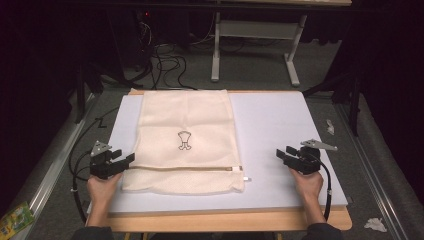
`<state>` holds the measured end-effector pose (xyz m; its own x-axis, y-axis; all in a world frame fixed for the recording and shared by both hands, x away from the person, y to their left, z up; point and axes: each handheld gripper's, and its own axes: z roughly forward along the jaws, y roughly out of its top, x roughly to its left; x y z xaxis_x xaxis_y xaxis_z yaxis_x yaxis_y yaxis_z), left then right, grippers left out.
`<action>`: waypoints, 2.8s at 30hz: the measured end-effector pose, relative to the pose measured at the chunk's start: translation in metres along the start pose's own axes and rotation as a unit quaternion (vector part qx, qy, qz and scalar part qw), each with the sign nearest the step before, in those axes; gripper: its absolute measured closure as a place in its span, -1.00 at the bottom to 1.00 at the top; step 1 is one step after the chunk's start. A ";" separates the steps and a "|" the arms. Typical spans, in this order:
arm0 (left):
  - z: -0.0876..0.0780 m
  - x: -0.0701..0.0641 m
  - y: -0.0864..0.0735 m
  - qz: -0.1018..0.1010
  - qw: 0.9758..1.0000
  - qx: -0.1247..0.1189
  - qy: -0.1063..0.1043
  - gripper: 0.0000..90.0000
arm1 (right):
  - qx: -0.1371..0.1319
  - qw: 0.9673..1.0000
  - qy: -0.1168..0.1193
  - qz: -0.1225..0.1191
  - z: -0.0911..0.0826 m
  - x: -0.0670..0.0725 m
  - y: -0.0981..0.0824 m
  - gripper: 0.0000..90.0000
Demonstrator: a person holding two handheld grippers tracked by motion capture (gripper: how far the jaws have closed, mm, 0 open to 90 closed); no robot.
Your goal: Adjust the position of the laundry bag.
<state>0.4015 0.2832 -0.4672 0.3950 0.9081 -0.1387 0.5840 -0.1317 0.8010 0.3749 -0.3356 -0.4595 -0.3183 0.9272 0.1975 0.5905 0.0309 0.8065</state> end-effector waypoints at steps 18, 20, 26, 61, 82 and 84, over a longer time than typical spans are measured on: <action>0.004 -0.009 0.002 0.004 1.000 0.030 0.002 -0.35 | 0.043 0.997 0.057 -0.035 0.023 0.046 0.004 0.11; 0.005 -0.009 0.001 -0.002 0.999 0.033 0.003 -0.37 | 0.046 0.996 0.061 -0.041 0.026 0.051 0.004 0.11; 0.009 -0.011 0.000 -0.001 0.999 0.049 0.005 -0.38 | 0.061 0.994 0.075 -0.051 0.037 0.066 0.003 0.11; 0.029 -0.021 0.003 -0.007 0.997 0.071 0.023 -0.10 | 0.136 0.983 0.113 -0.058 0.090 0.116 0.017 0.19; 0.023 -0.022 0.010 0.008 0.998 0.061 0.009 0.91 | 0.130 0.980 0.120 -0.088 0.084 0.114 0.019 0.92; 0.022 -0.023 0.010 0.007 0.998 0.055 0.004 0.91 | 0.128 0.981 0.120 -0.083 0.083 0.112 0.018 0.92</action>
<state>0.4143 0.2519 -0.4688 0.3983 0.9090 -0.1229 0.6533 -0.1871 0.7336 0.4117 -0.2000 -0.4688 -0.5734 0.7875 0.2258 0.6723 0.2948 0.6790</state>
